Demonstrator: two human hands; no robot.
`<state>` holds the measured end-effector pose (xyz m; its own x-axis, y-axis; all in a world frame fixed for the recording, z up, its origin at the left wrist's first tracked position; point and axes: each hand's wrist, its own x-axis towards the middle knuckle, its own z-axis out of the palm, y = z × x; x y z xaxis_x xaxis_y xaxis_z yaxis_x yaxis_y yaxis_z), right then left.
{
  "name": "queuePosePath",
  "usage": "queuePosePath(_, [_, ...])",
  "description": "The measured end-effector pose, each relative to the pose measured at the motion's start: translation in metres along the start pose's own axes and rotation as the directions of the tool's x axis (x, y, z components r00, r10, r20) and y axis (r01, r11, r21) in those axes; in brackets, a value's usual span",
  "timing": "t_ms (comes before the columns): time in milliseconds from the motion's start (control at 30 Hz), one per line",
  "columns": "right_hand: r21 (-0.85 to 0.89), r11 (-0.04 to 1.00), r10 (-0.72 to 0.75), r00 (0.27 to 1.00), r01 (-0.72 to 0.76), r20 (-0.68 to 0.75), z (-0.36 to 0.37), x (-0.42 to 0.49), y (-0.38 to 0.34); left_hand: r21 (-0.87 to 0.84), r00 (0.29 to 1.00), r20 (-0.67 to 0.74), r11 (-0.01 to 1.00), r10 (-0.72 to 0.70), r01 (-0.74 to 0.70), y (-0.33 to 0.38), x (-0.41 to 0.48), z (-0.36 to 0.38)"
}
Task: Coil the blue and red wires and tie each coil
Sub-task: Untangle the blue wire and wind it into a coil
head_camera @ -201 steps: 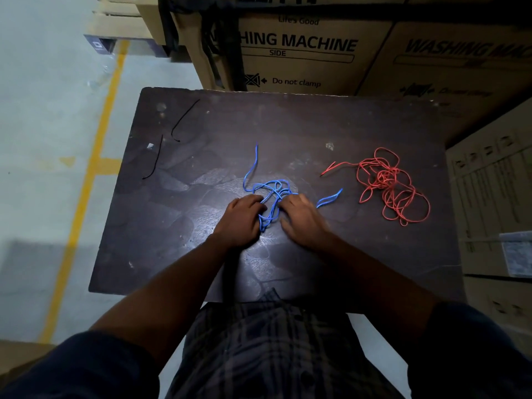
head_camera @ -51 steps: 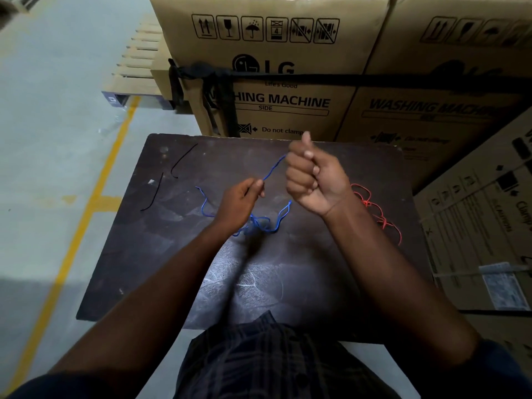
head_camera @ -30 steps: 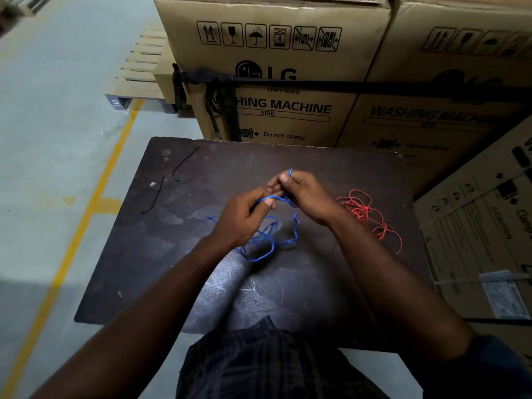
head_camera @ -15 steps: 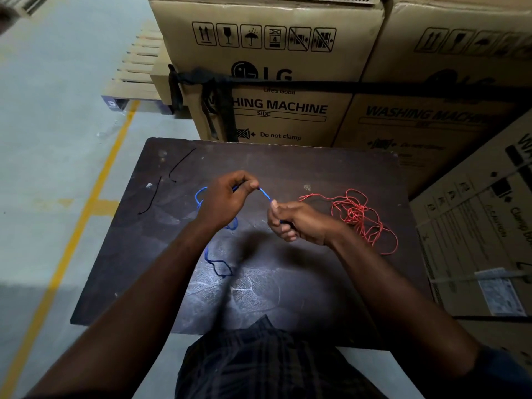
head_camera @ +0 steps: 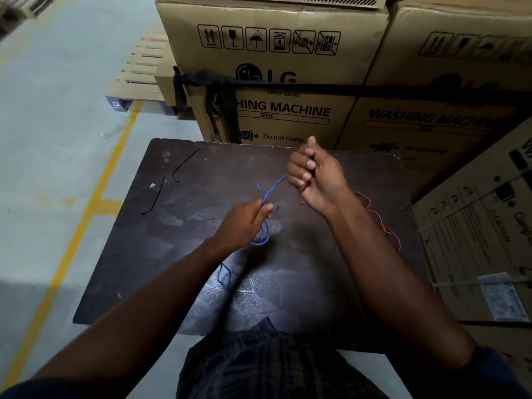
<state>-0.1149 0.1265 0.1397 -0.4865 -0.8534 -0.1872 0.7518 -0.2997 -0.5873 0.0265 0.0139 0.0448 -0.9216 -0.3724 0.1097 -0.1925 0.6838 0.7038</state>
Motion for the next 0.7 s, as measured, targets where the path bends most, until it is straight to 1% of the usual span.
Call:
queuePosePath(67, [0.027,0.996,-0.081,0.990,0.085,-0.116,-0.003,0.006,-0.002,0.025,0.999,0.015,0.999,0.048,-0.048,-0.002,-0.003,0.001])
queuePosePath(100, [0.020,0.991,-0.125,0.974,0.131,-0.190,-0.004,0.009,-0.001,0.036,0.997,0.025,0.997,0.072,-0.073,-0.001,-0.003,0.002])
queuePosePath(200, [0.016,0.962,-0.244,0.887,0.271,-0.392,-0.006,0.018,0.008,0.082,0.990,0.061,0.987,0.131,-0.136,0.001,-0.003,0.008])
queuePosePath(267, [-0.038,0.936,-0.326,0.817,0.351,-0.477,-0.012,0.026,0.013,0.122,0.981,0.070,0.975,0.180,-0.188,0.001,-0.003,0.012])
queuePosePath(300, [-0.119,0.924,-0.374,0.787,0.365,-0.491,-0.017,0.030,0.016,0.145,0.977,0.071,0.967,0.200,-0.208,0.002,-0.003,0.012])
queuePosePath(333, [-0.235,0.905,-0.425,0.764,0.354,-0.485,-0.023,0.032,0.019,0.170,0.974,0.068,0.959,0.216,-0.225,0.002,-0.002,0.011])
queuePosePath(367, [-0.370,0.873,-0.468,0.758,0.318,-0.454,-0.030,0.033,0.024,0.197,0.971,0.065,0.951,0.229,-0.238,0.001,-0.001,0.009])
queuePosePath(400, [-0.499,0.826,-0.487,0.776,0.260,-0.401,-0.036,0.033,0.029,0.220,0.966,0.052,0.941,0.252,-0.258,0.000,-0.001,0.006])
queuePosePath(433, [-0.611,0.769,-0.467,0.818,0.188,-0.337,-0.042,0.030,0.035,0.239,0.959,0.039,0.929,0.280,-0.281,-0.004,-0.002,0.003])
queuePosePath(467, [-0.706,0.700,-0.408,0.872,0.108,-0.271,-0.046,0.026,0.041,0.257,0.948,0.025,0.915,0.316,-0.312,-0.008,-0.002,0.000])
queuePosePath(533, [-0.855,0.518,-0.196,0.967,-0.039,-0.163,-0.050,0.014,0.051,0.311,0.929,0.015,0.881,0.370,-0.356,-0.018,-0.002,-0.005])
queuePosePath(567, [-0.906,0.412,-0.073,0.989,-0.090,-0.132,-0.050,0.009,0.055,0.344,0.922,0.012,0.864,0.387,-0.367,-0.021,-0.001,-0.007])
queuePosePath(600, [-0.939,0.322,0.032,0.993,-0.118,-0.114,-0.050,0.004,0.057,0.363,0.915,0.007,0.851,0.403,-0.378,-0.025,0.000,-0.009])
queuePosePath(633, [-0.953,0.270,0.111,0.987,-0.139,-0.112,-0.050,0.002,0.057,0.370,0.913,0.009,0.847,0.408,-0.382,-0.027,0.002,-0.011])
queuePosePath(700, [-0.949,0.250,0.228,0.964,-0.194,-0.137,-0.048,-0.002,0.050,0.381,0.914,0.016,0.843,0.404,-0.379,-0.032,0.007,-0.016])
